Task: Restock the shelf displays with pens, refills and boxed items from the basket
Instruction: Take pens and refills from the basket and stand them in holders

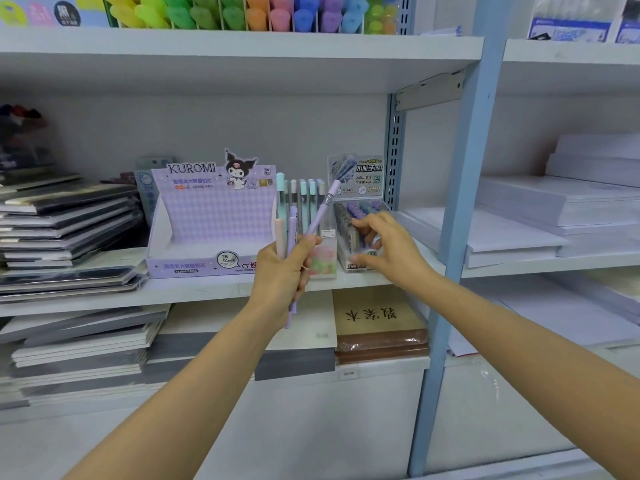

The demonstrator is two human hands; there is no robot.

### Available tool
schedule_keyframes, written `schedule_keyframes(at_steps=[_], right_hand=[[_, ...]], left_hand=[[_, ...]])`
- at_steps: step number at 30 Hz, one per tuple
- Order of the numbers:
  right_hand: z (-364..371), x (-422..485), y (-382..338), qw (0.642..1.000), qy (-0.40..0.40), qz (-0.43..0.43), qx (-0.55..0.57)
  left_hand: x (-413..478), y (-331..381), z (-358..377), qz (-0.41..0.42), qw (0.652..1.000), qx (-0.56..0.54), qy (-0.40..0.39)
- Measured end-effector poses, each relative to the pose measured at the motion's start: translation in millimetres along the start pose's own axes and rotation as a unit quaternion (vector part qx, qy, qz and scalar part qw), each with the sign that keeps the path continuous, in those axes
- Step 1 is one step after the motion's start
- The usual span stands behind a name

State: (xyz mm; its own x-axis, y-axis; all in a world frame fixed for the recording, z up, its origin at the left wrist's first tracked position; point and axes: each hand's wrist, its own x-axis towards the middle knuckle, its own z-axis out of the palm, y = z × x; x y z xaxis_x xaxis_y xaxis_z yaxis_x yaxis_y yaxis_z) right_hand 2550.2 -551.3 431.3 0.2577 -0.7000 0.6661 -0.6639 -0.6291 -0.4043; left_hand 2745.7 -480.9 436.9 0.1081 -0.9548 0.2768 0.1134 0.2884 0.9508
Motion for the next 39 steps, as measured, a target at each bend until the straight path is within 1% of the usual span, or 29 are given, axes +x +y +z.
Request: schedule_keyframes(at_steps=[3, 5, 7, 8, 10, 11, 14, 15, 17, 19, 21, 24, 27, 30, 34, 39], right_hand=[[1.7, 6.3, 4.3, 1.000, -0.011, 0.024, -0.016], [1.2, 6.3, -1.4, 0.999, 0.010, 0.047, 0.010], [-2.9, 7.3, -15.8, 0.989, 0.056, 0.062, 0.120], [-6.2, 8.8, -25.7, 0.977, 0.065, 0.066, 0.194], [-11.8, 12.1, -44.8, 0.939, 0.033, 0.065, 0.335], [-13.3, 13.8, -52.8, 0.926, 0.011, 0.054, 0.373], [-16.2, 19.7, -70.1, 0.926, -0.022, 0.021, 0.377], [-18.5, 22.8, -73.2, 0.925, -0.016, 0.023, 0.378], [-25.5, 31.8, -75.0, 0.920, 0.031, 0.034, 0.390], [-33.0, 43.2, -71.6, 0.918, 0.098, 0.044, 0.381], [-35.1, 54.7, -64.6, 0.930, 0.129, 0.049, 0.341], [-26.0, 67.8, -56.6, 0.957, 0.100, 0.061, 0.266], [-8.8, 75.1, -55.6, 0.974, 0.070, 0.052, 0.210], [9.0, 80.8, -57.8, 0.984, 0.042, 0.023, 0.171], [24.3, 89.2, -58.9, 0.998, 0.017, -0.031, 0.056], [21.1, 104.3, -54.6, 0.999, -0.024, -0.024, 0.010]], left_hand=[[-1.0, 0.0, -2.2, 0.008, 1.000, 0.006, -0.005], [-0.9, 0.0, -5.2, 0.012, 1.000, 0.009, -0.006], [-0.1, 0.4, -8.1, 0.014, 1.000, 0.012, -0.010], [0.4, 0.4, -9.0, 0.013, 1.000, 0.014, -0.014], [1.2, 0.4, -10.5, 0.009, 0.999, 0.024, -0.027], [1.3, 0.7, -11.2, 0.005, 0.999, 0.032, -0.037], [0.5, 3.6, -14.0, -0.001, 0.997, 0.051, -0.065], [0.7, 5.2, -15.7, 0.002, 0.997, 0.046, -0.063], [3.4, 9.6, -21.1, 0.011, 0.999, 0.020, -0.036], [7.9, 13.9, -28.7, 0.026, 1.000, 0.016, 0.004], [12.4, 16.8, -35.6, 0.038, 0.998, 0.035, 0.031], [19.4, 17.8, -41.9, 0.053, 0.996, 0.068, 0.037], [27.9, 16.8, -44.3, 0.061, 0.992, 0.101, 0.037], [36.2, 14.7, -46.6, 0.076, 0.991, 0.105, 0.028], [42.5, 13.6, -50.6, 0.085, 0.991, 0.106, 0.020], [44.4, 15.4, -53.6, 0.058, 0.995, 0.087, -0.003]])
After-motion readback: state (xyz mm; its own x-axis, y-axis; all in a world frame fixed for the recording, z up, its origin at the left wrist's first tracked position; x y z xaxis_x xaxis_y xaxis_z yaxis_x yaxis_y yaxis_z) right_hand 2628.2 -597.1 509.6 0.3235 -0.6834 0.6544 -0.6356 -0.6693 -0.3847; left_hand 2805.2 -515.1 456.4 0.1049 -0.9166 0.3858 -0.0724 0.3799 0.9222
